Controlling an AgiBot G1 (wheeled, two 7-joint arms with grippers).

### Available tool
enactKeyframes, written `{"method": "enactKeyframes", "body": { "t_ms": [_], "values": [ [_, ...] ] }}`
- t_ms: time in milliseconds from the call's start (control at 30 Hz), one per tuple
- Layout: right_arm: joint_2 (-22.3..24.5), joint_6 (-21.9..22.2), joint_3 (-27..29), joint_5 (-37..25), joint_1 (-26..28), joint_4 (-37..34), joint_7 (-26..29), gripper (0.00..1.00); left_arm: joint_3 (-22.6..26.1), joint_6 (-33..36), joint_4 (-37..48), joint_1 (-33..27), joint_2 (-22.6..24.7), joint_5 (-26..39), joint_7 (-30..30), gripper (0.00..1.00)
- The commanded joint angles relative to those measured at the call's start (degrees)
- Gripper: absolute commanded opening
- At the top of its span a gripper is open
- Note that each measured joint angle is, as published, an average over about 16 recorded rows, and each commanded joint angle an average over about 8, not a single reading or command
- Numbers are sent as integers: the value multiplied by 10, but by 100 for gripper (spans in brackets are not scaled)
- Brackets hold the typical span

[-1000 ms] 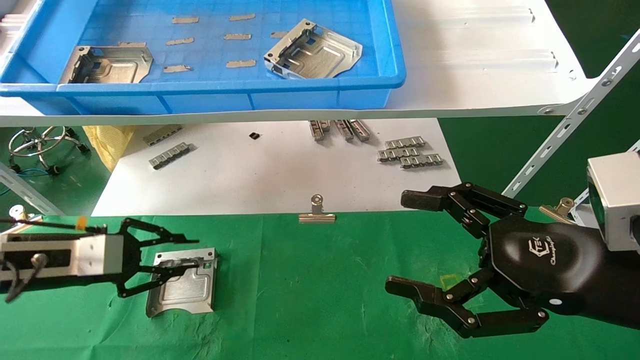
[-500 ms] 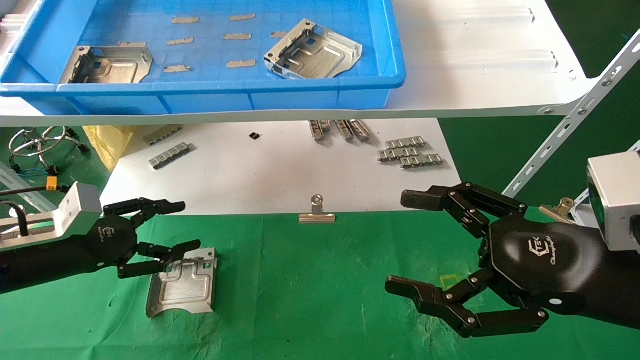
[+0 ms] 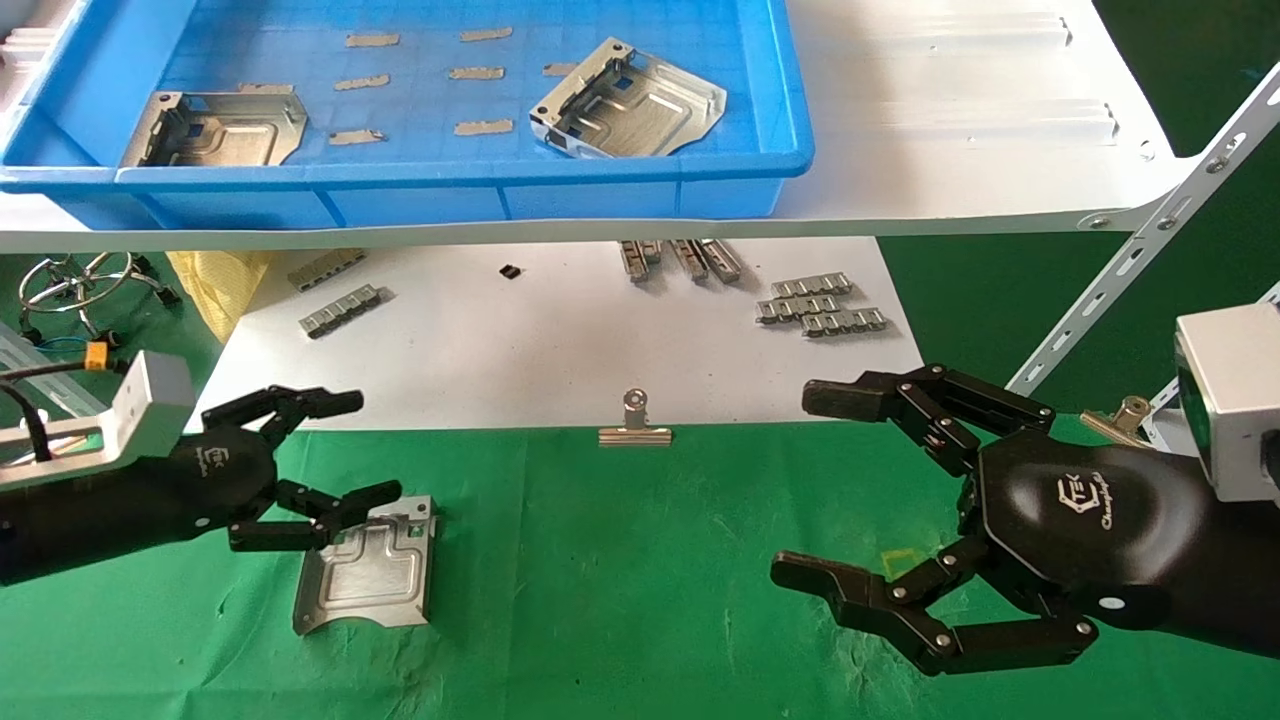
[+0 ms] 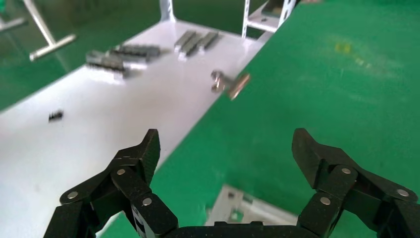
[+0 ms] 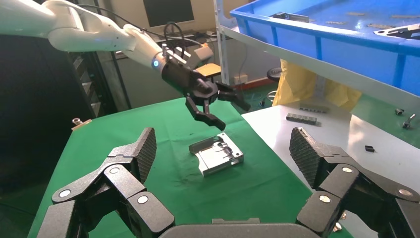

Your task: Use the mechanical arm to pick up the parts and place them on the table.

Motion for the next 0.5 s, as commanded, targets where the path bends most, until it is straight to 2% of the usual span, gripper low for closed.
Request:
{"method": "enactKeyframes", "body": {
  "t_ms": [33, 500],
  "values": [
    [0, 0, 0, 0, 0, 0, 0, 100, -8, -2, -22, 8, -4, -3, -14, 100],
    [0, 0, 0, 0, 0, 0, 0, 100, -70, -16, -190, 72, -35, -29, -118, 100]
  ]
}}
